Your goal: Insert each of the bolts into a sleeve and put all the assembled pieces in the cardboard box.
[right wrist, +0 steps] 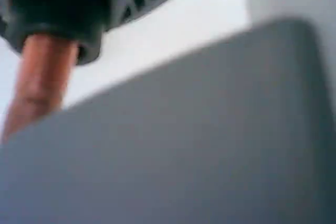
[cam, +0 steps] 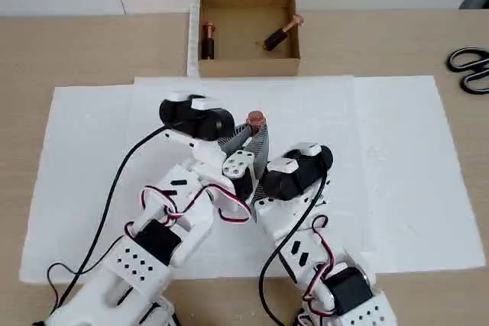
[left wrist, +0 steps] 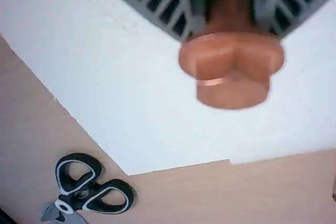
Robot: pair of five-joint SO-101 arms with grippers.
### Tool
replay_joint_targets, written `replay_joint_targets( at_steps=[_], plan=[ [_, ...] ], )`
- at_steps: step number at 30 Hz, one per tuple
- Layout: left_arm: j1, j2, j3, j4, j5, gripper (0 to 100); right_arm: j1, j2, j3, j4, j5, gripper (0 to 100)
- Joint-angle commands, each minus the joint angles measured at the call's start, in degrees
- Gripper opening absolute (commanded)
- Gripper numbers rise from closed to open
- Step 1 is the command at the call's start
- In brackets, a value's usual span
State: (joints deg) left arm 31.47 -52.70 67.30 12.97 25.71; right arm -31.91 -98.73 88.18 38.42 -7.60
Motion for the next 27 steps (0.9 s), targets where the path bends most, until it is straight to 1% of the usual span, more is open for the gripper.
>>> replay_joint_targets(
  at_steps=[1, 6, 13, 20, 27],
  plan=[
    [0.0, -0.5, -0.3, 0.9, 0.3, 1, 0.0, -1.1, -2.9, -0.3, -0.3, 0.5],
    [0.0, -1.0, -0.3, 6.1, 0.3, 1, 0.1, -1.1, -2.9, -0.4, -0.3, 0.5],
    [0.3, -1.0, -0.2, 6.9, 0.3, 1, 1.4, -1.1, -2.9, -0.4, -0.3, 0.5],
    [0.3, -1.0, -0.6, 11.6, 0.3, 1, 1.6, -1.1, -2.9, -0.4, -0.3, 0.5],
    [0.3, -1.1, -0.5, 13.0, 0.3, 1, 1.6, -1.1, -2.9, -0.4, -0.3, 0.5]
  ],
)
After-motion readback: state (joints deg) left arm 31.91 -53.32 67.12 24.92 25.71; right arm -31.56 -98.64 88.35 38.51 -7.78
